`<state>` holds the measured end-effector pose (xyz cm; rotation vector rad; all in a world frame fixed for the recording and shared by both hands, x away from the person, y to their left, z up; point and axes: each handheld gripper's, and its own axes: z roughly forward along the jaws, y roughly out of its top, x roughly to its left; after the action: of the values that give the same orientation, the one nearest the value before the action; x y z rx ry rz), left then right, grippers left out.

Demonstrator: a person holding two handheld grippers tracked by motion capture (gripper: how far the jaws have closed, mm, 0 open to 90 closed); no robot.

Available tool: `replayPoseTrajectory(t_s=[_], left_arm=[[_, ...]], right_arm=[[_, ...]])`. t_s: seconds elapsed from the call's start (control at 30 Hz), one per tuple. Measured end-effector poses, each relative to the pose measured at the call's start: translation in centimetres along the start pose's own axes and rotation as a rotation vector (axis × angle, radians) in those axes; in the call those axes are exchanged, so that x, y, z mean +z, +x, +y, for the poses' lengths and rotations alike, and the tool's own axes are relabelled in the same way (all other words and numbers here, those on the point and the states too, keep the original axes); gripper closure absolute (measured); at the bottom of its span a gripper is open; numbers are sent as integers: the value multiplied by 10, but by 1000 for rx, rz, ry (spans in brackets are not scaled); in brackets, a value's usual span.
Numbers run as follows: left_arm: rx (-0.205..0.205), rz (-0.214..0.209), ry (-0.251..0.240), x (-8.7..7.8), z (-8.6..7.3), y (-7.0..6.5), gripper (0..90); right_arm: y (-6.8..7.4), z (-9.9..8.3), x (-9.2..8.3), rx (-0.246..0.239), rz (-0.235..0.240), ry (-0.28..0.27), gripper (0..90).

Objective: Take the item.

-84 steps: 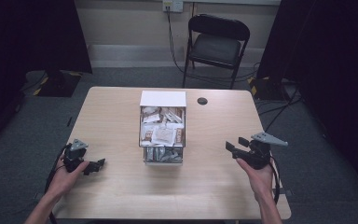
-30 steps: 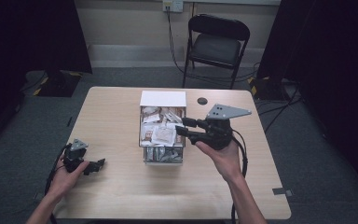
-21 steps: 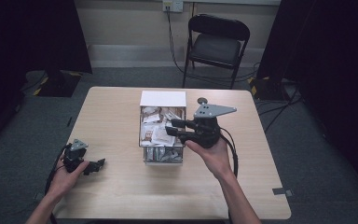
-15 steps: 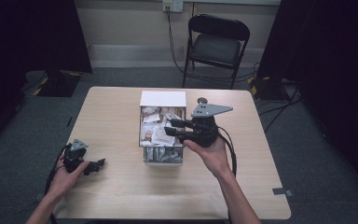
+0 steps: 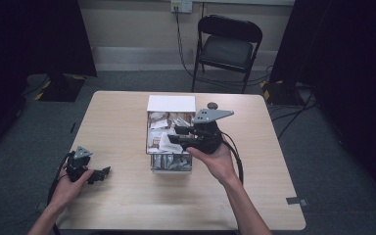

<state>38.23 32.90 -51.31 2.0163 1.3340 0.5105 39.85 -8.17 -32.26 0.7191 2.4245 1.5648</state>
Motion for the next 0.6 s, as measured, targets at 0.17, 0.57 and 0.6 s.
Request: replayPoseTrajectory(t_s=[0.17, 0.57, 0.6], left_arm=[[0, 0, 0, 0, 0, 0, 2], [0, 0, 1, 0, 0, 0, 2], [0, 0, 0, 0, 0, 0, 2]], right_arm=[[-2, -1, -2, 17, 30, 12, 660], [0, 1, -13, -9, 117, 6, 736], [1, 1, -13, -20, 129, 13, 742]])
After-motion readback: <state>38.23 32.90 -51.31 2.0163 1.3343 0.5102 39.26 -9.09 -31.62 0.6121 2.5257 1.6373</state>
